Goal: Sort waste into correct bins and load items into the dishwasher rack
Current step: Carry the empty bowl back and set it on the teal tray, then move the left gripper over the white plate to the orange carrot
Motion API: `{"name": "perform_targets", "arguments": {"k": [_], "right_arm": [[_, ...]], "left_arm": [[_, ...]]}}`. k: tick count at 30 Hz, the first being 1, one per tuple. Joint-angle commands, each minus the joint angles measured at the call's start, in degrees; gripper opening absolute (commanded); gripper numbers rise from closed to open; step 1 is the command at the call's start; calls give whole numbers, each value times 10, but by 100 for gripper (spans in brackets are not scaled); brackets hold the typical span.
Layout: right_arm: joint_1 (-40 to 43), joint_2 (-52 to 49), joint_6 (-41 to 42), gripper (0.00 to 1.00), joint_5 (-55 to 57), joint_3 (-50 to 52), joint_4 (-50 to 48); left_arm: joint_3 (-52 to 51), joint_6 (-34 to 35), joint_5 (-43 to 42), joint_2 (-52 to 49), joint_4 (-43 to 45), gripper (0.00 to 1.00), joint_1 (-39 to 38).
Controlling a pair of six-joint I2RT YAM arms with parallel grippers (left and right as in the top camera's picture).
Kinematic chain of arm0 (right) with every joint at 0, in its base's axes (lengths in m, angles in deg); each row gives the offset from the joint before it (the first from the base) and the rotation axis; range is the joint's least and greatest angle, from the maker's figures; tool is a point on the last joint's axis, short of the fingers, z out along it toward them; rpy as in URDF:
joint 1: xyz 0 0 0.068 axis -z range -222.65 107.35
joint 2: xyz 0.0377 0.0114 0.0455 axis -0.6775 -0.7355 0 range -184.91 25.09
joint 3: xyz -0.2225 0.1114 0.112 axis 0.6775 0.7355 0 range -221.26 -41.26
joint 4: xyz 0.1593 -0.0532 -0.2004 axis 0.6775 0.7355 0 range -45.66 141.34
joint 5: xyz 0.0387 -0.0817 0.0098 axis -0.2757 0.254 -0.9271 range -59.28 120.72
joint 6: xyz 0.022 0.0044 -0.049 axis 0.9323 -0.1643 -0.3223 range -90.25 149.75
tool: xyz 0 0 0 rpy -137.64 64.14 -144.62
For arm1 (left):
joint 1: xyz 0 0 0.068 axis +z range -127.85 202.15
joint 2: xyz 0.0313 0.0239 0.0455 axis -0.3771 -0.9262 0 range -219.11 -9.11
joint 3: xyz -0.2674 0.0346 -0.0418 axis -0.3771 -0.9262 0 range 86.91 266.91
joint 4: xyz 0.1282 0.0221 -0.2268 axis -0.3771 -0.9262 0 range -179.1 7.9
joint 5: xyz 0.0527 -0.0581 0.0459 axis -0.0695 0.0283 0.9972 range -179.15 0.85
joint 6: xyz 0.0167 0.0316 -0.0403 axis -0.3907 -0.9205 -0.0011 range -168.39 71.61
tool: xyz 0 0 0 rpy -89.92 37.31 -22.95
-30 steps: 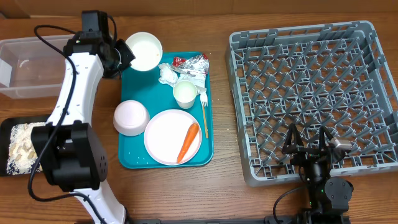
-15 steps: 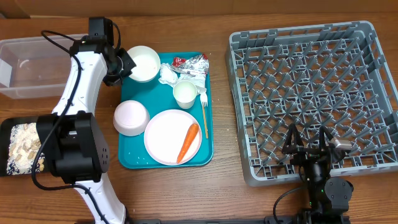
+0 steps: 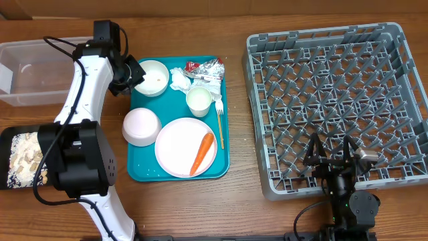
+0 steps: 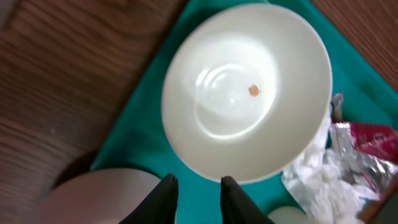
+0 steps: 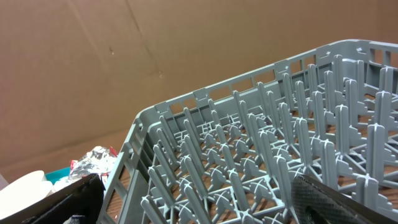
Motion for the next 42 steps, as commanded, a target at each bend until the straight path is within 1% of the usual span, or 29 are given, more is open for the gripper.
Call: {"name": "perform_targets", "arguments": {"k": [1,3,9,12,17,21,24,26,27,29,30,31,35,38,42], "right_arm": [[3,5,1,100,0,6,-4],[3,5,1,100,0,6,-4],[3,5,1,100,0,6,-4],[3,5,1,100,0,6,-4],[3,5,1,100,0,6,-4],[3,5,1,100,0,6,-4],[3,5,1,100,0,6,-4],[3,5,1,100,0,6,-4],[3,5,1,100,0,6,-4],[3,5,1,100,0,6,-4],[3,5,1,100,0,6,-4],[3,5,1,100,0,6,-4],[3,5,1,100,0,6,-4],[3,5,1,100,0,6,-4],[3,5,1,100,0,6,-4]], "left_arm": [[42,-19,-84,-3,-18,27,3],[69,-35,-101,-3,-46,29,3],[199,-89,-93,-3,-184,29,3],[268,-98,-93,-3,-241,30,0],[373,-98,-93,5,-328,36,-5],[410,-110,-93,38,-379,42,-6],[410,-119,-89,78,-405,46,-4],[409,-130,-82,105,-410,51,-5],[406,-134,-80,120,-410,57,-5],[402,-134,-80,144,-410,61,-5],[399,-134,-80,157,-410,77,-5],[394,-134,-80,170,-410,100,-5],[346,-139,-80,224,-410,100,-5],[275,-138,-74,272,-410,100,-5],[169,-110,-27,321,-410,100,-4]]}}
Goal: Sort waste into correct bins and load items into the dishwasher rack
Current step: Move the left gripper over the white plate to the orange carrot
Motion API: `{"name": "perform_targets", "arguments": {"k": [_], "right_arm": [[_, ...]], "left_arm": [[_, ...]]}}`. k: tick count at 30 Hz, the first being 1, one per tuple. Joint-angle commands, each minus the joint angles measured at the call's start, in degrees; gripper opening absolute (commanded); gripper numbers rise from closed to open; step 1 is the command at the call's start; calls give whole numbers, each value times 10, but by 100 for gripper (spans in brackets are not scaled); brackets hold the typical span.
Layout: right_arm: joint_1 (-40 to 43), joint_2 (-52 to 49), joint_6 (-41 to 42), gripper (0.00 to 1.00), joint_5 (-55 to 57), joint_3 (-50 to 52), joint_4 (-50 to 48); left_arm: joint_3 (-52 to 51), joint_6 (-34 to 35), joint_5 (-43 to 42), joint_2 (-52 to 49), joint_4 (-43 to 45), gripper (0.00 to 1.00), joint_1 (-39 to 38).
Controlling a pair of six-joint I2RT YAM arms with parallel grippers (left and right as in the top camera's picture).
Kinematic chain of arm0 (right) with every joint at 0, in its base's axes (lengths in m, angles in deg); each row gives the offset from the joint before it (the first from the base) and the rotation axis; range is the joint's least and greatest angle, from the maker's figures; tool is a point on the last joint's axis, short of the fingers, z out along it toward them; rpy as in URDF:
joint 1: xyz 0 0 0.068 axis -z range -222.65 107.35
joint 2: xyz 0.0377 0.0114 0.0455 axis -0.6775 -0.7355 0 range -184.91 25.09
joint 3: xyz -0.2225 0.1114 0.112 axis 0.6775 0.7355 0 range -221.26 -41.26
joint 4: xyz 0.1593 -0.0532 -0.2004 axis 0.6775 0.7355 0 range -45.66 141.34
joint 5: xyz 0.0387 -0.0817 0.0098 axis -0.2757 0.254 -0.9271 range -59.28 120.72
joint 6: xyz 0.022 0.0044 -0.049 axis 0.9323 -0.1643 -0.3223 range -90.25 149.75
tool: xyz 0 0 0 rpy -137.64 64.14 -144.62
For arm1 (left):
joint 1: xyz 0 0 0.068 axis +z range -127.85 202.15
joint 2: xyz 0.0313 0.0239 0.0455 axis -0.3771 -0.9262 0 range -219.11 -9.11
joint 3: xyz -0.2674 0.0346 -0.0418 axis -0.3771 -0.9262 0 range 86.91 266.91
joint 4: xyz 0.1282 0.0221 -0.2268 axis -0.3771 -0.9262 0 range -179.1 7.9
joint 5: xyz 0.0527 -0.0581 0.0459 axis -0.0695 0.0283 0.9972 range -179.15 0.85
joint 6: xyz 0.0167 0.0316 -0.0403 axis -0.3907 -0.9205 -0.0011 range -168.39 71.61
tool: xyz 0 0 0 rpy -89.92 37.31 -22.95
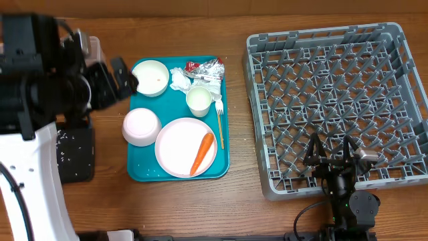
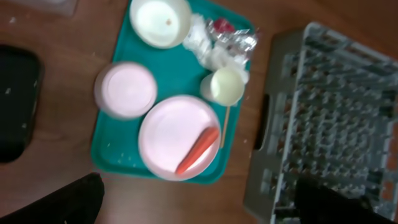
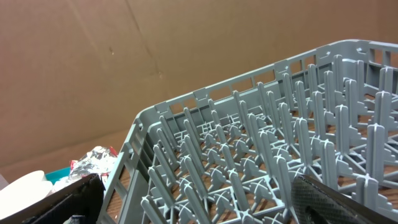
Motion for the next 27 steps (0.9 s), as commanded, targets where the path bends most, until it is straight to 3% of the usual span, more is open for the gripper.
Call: {"name": "perform_targets", "arguments": {"k": [1,7,13,23,27], "right_arm": [[3,5,1,100,0,6,-5],[3,5,1,100,0,6,-5],[3,5,1,100,0,6,-5],[3,5,1,100,0,6,-5],[3,5,1,100,0,6,-5]], "left_arm": [[-82,22,52,25,-1,100,-4],[-218,32,60,41,32,100,-4],[-336,6,13,41,113,99,-18],[-460,-23,20,36,274,98,-196],[-509,0,29,18,340,89,-248]]}}
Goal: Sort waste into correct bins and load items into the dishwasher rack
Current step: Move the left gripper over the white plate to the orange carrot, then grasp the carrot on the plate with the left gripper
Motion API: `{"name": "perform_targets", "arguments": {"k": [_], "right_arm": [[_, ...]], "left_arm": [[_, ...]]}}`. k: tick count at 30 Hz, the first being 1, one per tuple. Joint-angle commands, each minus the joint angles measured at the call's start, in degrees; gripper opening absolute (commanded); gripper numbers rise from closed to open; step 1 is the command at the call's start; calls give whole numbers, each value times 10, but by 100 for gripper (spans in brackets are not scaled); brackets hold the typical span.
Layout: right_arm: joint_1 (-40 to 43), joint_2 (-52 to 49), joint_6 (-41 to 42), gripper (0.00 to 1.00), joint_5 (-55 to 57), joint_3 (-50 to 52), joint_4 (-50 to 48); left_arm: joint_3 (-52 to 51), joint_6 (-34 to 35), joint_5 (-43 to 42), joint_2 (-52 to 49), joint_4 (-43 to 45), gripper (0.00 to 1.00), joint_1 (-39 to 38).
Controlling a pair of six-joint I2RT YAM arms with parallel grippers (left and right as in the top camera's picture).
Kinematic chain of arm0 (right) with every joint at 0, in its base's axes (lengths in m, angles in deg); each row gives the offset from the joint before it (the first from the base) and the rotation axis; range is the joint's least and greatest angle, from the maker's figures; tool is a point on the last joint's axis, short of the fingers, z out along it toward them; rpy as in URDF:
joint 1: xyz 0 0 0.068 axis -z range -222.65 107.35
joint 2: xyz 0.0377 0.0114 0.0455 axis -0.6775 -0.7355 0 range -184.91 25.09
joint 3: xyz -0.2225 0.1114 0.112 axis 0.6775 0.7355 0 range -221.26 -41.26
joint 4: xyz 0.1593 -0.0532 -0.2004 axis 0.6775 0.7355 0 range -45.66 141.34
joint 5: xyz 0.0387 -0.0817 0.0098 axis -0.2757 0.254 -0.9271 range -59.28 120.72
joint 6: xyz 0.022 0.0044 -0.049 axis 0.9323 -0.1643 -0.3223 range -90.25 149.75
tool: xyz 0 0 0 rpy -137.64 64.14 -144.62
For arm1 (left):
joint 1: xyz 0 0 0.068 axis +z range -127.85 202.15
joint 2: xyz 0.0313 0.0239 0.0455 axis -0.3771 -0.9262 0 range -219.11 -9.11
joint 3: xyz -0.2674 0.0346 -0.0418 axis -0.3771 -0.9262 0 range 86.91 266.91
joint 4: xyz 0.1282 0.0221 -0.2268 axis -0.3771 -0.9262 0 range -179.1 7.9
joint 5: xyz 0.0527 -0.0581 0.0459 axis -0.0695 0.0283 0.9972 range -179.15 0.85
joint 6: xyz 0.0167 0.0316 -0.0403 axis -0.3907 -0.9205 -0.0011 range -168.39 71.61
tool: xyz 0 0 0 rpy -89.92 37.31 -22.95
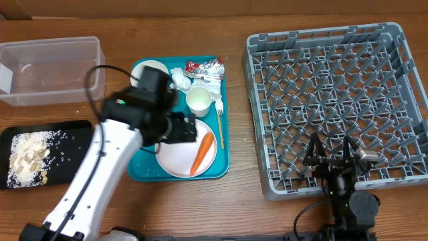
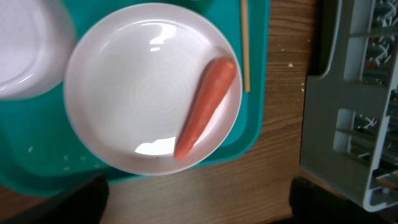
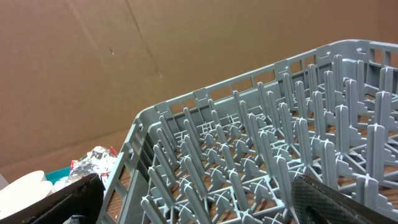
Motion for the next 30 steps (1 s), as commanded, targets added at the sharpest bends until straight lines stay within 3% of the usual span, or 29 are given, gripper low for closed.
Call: {"name": "perform_targets", "arguments": {"k": [1,13,19,30], "right_arm": [[3,5,1,100,0,6,-5],[3,5,1,100,0,6,-5],[3,5,1,100,0,6,-5],[3,5,1,100,0,6,-5]], "left_arm": [[-39,12,11,-20,35,85,-32],[-59,-19,53,-138,122,82,-75],[-60,-19,116,-176,130,77,-91],[-61,-44,130,-219,140,78,-132]]}}
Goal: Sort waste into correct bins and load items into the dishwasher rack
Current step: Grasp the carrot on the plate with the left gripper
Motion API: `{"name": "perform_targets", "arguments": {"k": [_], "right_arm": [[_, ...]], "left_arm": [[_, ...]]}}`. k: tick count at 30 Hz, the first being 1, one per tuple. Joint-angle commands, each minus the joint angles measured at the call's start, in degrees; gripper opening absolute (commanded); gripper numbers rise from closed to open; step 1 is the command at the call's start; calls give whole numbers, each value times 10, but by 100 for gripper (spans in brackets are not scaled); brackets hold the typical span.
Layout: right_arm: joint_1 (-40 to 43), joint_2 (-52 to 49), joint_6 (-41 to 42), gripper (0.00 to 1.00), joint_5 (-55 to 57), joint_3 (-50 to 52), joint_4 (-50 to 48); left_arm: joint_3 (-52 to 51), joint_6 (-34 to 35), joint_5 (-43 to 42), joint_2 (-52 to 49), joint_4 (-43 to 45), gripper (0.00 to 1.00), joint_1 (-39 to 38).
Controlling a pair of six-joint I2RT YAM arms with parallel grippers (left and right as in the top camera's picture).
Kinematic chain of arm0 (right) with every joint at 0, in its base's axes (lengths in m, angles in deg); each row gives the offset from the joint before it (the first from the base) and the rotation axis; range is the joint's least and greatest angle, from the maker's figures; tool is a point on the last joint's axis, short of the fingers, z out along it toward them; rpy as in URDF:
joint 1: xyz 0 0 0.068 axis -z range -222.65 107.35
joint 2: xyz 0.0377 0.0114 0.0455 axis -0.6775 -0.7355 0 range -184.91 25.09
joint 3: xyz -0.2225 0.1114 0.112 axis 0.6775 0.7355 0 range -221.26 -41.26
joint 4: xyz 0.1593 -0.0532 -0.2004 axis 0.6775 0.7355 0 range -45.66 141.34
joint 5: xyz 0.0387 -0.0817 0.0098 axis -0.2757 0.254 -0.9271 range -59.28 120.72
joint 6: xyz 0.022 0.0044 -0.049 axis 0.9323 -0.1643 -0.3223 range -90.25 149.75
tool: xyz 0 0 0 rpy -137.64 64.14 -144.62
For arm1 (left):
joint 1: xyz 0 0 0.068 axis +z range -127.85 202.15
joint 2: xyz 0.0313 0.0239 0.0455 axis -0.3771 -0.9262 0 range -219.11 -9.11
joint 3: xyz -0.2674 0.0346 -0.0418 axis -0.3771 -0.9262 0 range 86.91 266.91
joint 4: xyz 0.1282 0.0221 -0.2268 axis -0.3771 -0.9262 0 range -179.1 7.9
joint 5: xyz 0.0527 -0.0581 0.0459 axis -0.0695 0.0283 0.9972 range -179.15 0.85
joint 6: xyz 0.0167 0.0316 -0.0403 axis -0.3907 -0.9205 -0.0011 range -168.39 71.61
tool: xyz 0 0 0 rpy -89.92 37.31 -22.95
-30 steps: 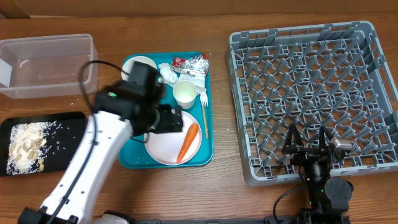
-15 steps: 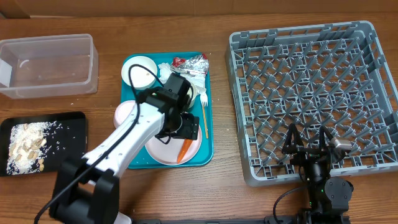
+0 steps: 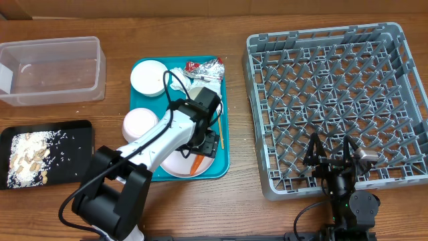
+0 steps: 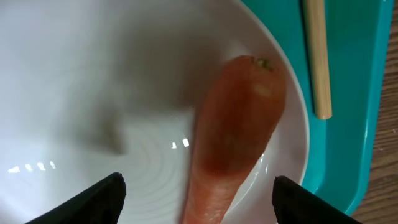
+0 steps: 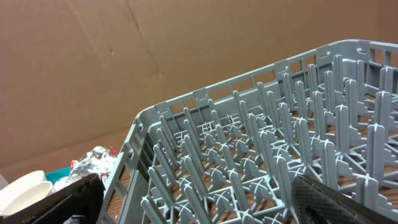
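An orange carrot [image 4: 236,137] lies on the white plate [image 4: 93,74] at the front of the teal tray [image 3: 137,171]. My left gripper [image 4: 199,190] hangs low over it, open, with one finger [image 4: 93,199] to the carrot's left and the other to its right. In the overhead view the left gripper [image 3: 204,142] hides most of the carrot [image 3: 198,163]. My right gripper [image 3: 332,157] rests open at the front edge of the grey dishwasher rack [image 3: 334,87], holding nothing.
The tray also carries a white bowl [image 3: 148,77], an overturned bowl [image 3: 139,126], crumpled tissue [image 3: 179,77], a foil wrapper [image 3: 207,67] and a wooden fork [image 3: 219,124]. A clear bin [image 3: 50,70] and a black tray of rice [image 3: 40,154] stand to the left.
My left gripper has come down from well above the plate to just over the carrot, its jaws still open. The right arm has not moved.
My left gripper hovered over the white bowl at the tray's back left with its jaws nearly together. Then it was high above the table, open, with the whole tray in view. Then it was over the plate, and now low astride the carrot.
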Motion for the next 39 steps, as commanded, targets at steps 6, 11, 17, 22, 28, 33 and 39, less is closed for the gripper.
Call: {"name": "perform_targets", "arguments": {"k": [6,11,17,22,28,33,39], "right_arm": [[3,5,1,100,0,6,-5],[3,5,1,100,0,6,-5],[3,5,1,100,0,6,-5],[3,5,1,100,0,6,-5],[3,5,1,100,0,6,-5],[3,5,1,100,0,6,-5],[3,5,1,100,0,6,-5]], "left_arm": [[-7,-20,36,-25,2,77,-10],[-10,-20,41,-26,2,70,-9],[-11,-19,42,-26,5,65,-9],[-12,-18,37,-26,7,61,-9],[-30,-18,33,-26,27,61,-9],[-54,-18,28,-26,42,61,-9],[-58,-19,29,-25,46,58,-9]]}}
